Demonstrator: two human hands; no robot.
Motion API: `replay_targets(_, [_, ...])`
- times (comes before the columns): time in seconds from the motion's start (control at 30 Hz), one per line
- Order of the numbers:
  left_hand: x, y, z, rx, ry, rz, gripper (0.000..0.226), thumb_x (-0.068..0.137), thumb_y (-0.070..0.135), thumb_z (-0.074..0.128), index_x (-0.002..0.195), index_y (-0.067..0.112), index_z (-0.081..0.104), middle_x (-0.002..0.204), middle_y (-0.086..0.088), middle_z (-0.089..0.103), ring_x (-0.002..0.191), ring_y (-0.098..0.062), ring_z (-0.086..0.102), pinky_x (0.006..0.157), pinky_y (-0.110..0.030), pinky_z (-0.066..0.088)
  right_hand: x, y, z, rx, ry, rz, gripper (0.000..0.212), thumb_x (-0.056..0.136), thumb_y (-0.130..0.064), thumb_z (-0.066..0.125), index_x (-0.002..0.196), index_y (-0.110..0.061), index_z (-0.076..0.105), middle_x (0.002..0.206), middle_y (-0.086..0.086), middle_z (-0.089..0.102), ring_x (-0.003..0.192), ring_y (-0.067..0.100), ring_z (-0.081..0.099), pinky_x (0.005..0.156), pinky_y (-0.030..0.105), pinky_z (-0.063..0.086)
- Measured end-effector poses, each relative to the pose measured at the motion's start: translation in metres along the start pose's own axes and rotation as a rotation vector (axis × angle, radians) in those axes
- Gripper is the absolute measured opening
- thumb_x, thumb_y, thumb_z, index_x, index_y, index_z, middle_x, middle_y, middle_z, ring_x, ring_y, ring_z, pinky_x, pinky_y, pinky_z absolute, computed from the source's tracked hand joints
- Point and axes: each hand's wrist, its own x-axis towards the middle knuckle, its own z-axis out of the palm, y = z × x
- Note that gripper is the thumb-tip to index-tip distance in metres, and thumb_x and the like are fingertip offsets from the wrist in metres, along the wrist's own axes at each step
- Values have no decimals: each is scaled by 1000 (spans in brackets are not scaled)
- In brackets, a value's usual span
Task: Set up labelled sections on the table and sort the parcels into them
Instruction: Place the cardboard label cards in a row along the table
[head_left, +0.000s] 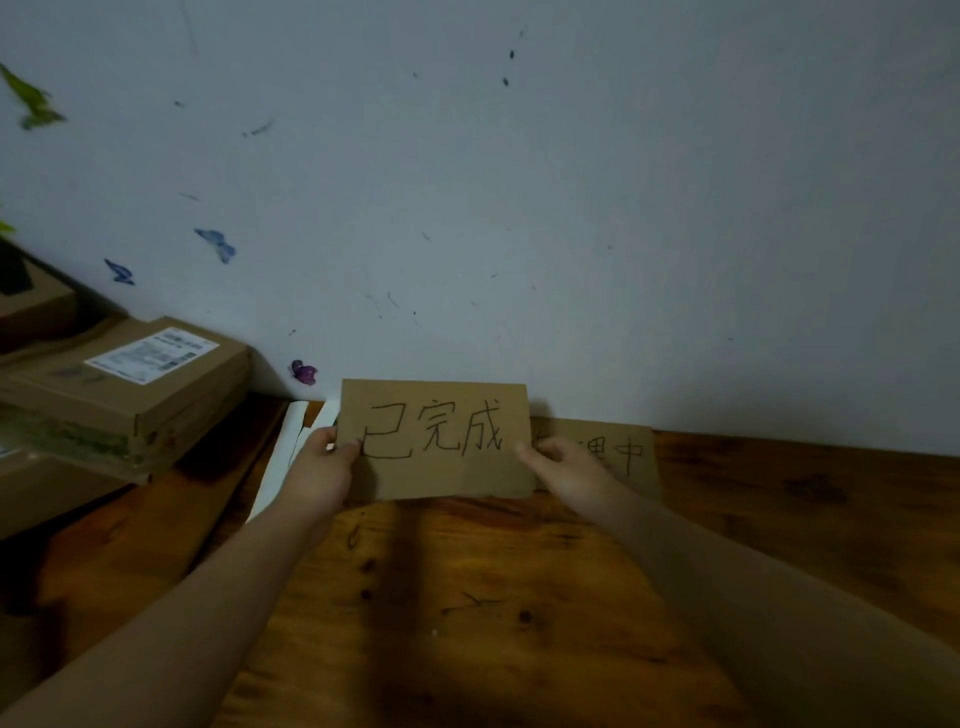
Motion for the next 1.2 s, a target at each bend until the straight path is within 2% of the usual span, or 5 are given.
replay_targets(0.27, [-48,22,6,-104,-215,60,16,101,16,35,111,16,47,105,-8,55,94,-27,55,71,-43,53,-77,-29,-25,254,286,6,40,88,-18,67,125,-9,53,123,7,60,108,24,57,93,39,48])
replay_targets(0.6, [-65,41,49,-89,-4,111,22,101,13,36,123,12,42,109,-12,44,96,-33,48,70,-46,52,-127,47,-144,183,683,132,56,90,-4,60,140,-9,34,136,16,49,125,35,46,100,47,42])
replay_targets(0.93, [-108,28,191,-136,76,44,24,102,14,34,125,14,41,112,-15,46,83,-29,52,56,-38,49,-111,179,-274,15,594,277,37,94,-8,46,131,-13,46,129,12,54,119,34,50,97,46,44])
replay_targets(1.03, [-116,19,210,-108,90,-2,17,102,18,36,118,19,41,114,-20,47,82,-43,59,61,-56,56,-98,212,-289,-4,538,303,29,95,-13,43,125,-15,46,124,8,56,114,33,54,94,48,48])
replay_targets(1.2, [-117,20,227,-108,152,-43,28,101,17,38,129,19,41,120,-17,46,81,-38,56,73,-58,53,-84,240,-292,-442,421,288,67,92,-25,57,148,-20,22,144,13,28,128,33,36,105,45,40])
